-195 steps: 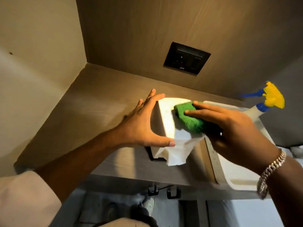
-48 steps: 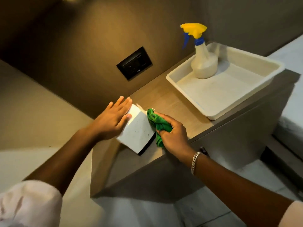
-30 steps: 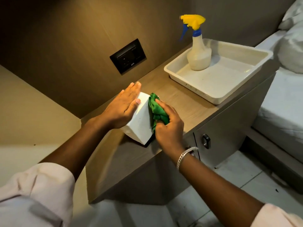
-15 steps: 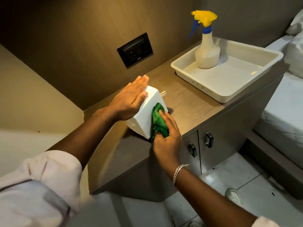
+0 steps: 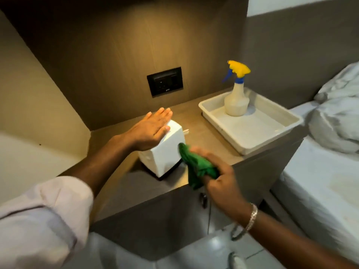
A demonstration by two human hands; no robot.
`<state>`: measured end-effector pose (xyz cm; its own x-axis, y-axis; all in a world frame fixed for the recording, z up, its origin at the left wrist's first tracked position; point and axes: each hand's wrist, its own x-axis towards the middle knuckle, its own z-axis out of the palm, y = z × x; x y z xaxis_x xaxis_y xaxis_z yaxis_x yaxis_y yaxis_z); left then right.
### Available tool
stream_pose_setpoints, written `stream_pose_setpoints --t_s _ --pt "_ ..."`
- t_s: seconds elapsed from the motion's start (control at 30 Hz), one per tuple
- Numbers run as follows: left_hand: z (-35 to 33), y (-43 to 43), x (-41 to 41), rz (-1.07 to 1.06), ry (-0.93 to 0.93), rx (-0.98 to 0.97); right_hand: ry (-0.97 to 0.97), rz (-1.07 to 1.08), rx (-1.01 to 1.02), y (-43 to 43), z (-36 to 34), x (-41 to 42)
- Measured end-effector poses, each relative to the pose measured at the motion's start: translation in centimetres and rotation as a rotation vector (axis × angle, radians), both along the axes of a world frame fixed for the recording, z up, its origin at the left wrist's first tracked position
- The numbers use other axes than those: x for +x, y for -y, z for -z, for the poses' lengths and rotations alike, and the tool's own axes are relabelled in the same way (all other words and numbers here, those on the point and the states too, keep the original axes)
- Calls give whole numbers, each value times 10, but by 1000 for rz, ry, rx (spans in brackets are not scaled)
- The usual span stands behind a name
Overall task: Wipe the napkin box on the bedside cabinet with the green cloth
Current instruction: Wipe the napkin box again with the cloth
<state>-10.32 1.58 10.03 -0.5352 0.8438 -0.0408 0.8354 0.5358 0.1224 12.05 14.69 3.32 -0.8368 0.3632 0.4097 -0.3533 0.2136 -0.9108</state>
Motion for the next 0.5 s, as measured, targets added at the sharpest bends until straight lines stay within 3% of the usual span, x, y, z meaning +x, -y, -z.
stream_pose_setpoints --t_s 0.1,0.17,0.23,0.43,0.5 --pt "5 -4 8 -128 -4 -4 99 36 71 -104 -34 -12" --pt "8 -7 18 -218 -10 23 230 -1 13 -165 -54 -31" --pt "9 -10 28 -292 -19 30 381 -36 89 -213 -60 -55" --pt "8 -17 49 -443 20 12 569 -229 1011 -257 -24 -111" --pt "12 -22 60 -485 -5 0 711 -351 1216 -259 -2 -120"
